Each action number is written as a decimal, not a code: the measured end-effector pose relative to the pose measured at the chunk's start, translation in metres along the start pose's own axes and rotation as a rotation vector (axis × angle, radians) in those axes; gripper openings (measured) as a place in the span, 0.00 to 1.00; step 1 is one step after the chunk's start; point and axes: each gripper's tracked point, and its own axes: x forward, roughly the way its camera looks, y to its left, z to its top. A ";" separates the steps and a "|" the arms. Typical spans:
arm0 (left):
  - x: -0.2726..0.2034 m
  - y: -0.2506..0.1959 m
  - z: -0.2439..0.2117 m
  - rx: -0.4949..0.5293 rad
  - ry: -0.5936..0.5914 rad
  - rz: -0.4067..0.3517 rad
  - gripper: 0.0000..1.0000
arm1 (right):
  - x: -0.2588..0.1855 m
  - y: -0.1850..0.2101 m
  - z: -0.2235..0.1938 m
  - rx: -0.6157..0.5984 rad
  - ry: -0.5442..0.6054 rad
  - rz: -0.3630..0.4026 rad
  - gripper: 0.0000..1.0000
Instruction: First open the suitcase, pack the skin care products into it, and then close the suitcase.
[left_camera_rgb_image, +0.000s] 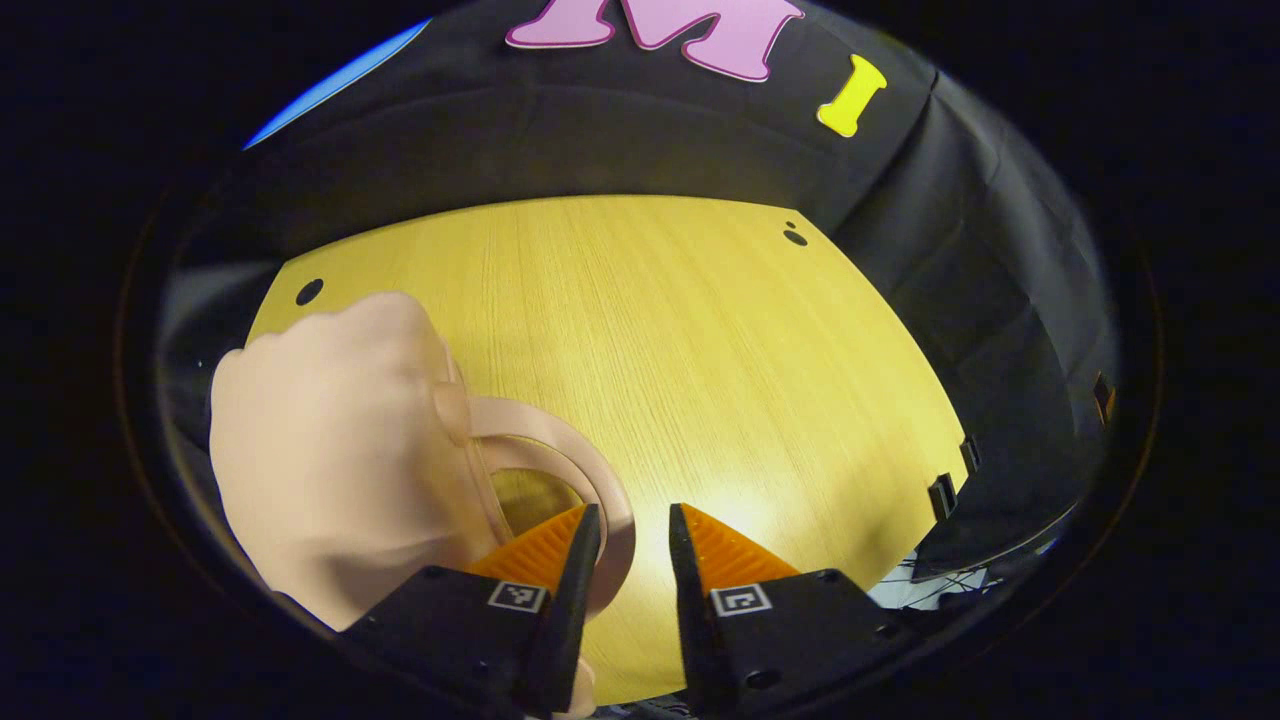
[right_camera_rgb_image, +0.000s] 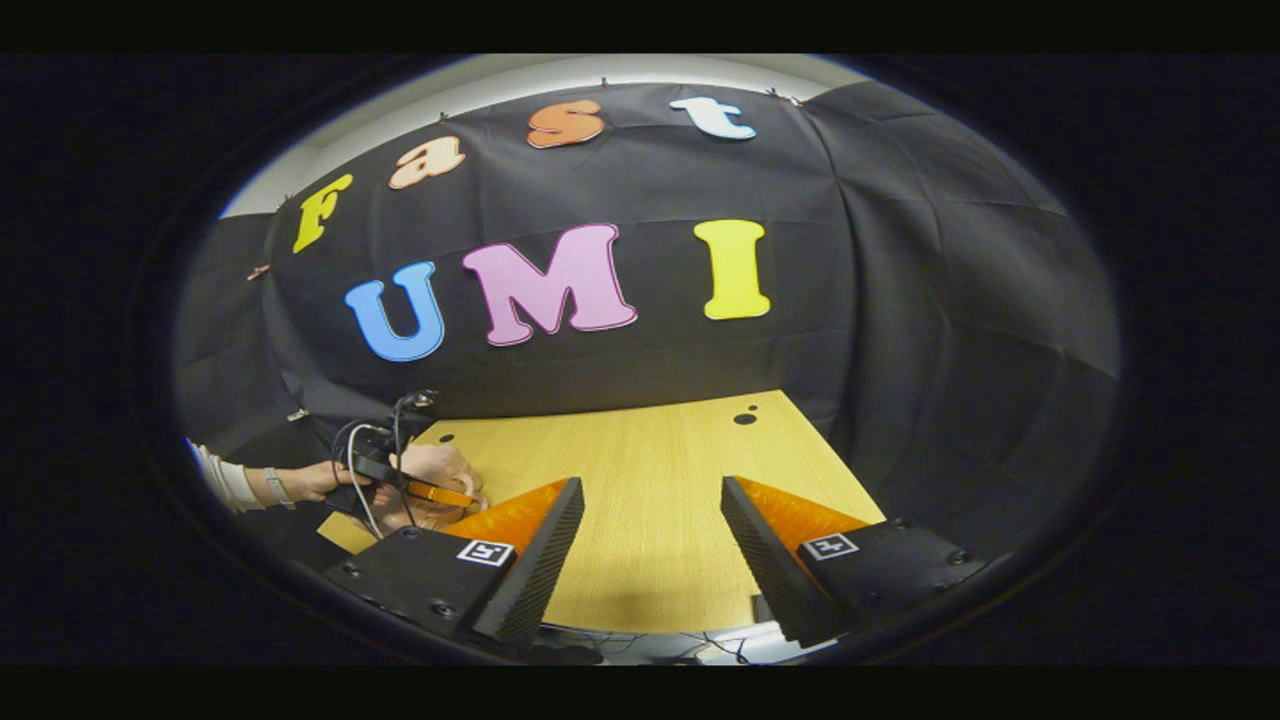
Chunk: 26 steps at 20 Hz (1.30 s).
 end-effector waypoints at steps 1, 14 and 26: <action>-0.009 -0.003 0.005 0.017 -0.037 0.014 0.55 | 0.003 0.003 0.002 -0.007 -0.003 0.014 0.88; -0.187 -0.166 0.106 0.088 -0.653 0.141 0.96 | 0.036 0.011 0.093 -0.100 -0.132 0.168 0.88; -0.287 -0.205 0.135 0.057 -1.001 0.385 0.95 | 0.042 0.014 0.155 -0.206 -0.305 0.199 0.88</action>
